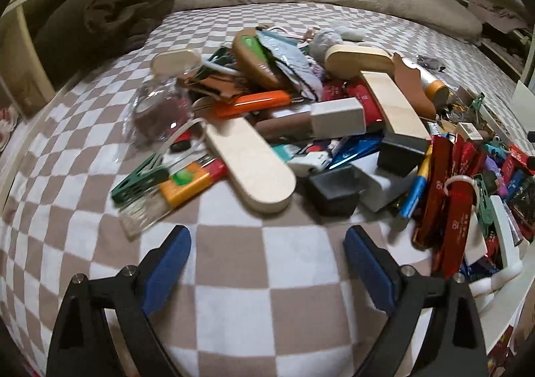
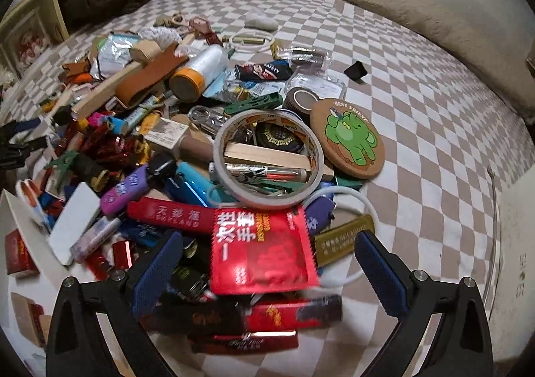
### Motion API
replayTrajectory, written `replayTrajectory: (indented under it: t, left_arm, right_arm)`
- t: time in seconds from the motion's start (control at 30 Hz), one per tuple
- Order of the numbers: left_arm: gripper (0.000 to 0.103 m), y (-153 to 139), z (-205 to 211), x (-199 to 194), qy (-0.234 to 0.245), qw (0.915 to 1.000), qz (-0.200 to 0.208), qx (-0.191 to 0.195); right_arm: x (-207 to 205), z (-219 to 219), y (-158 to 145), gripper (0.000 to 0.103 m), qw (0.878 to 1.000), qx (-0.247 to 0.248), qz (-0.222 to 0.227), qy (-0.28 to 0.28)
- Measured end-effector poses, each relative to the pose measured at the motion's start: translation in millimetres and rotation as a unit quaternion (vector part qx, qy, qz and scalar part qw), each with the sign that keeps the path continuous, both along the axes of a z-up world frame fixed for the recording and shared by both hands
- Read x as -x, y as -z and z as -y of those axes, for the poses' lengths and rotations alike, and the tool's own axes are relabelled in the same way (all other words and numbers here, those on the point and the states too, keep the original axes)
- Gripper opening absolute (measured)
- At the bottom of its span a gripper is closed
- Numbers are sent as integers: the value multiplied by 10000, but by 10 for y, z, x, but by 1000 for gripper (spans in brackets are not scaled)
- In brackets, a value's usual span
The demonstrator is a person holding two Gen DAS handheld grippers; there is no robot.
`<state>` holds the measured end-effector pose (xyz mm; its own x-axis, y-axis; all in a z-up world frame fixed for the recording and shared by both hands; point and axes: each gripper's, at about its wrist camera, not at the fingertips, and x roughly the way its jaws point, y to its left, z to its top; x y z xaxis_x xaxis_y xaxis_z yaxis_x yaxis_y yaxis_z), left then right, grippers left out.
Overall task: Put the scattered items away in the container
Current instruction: 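Lower right tool onto red disposable-gloves packet and close it while left tool approaches wooden stick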
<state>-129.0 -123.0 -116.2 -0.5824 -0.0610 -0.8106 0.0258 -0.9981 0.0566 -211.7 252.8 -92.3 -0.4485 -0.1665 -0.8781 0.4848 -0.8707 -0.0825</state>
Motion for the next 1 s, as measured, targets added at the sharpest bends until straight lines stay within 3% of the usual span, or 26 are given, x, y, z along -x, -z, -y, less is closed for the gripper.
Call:
replayTrajectory:
  t: [0.13, 0.27, 0.6, 0.67, 1.0]
  left_arm:
    - [95, 19, -9, 95, -82, 10000, 34, 42]
    - [95, 33, -26, 177, -91, 9999, 107, 64]
    - [92, 26, -127, 181, 105, 9999, 71, -27]
    - [91, 30, -147, 180, 119, 9999, 67, 54]
    - [88, -8, -23, 159, 82, 9994, 15, -339]
  right_arm:
    - [75, 6, 107, 84, 9997, -29, 227, 4]
    - [75, -28, 168, 83, 9995, 37, 325, -4]
    - [26, -62, 162, 55, 9981, 437, 424, -4]
    - [10, -74, 158, 54, 9976, 517, 448, 39]
    - [-131, -218, 46, 53, 9957, 833, 350, 192]
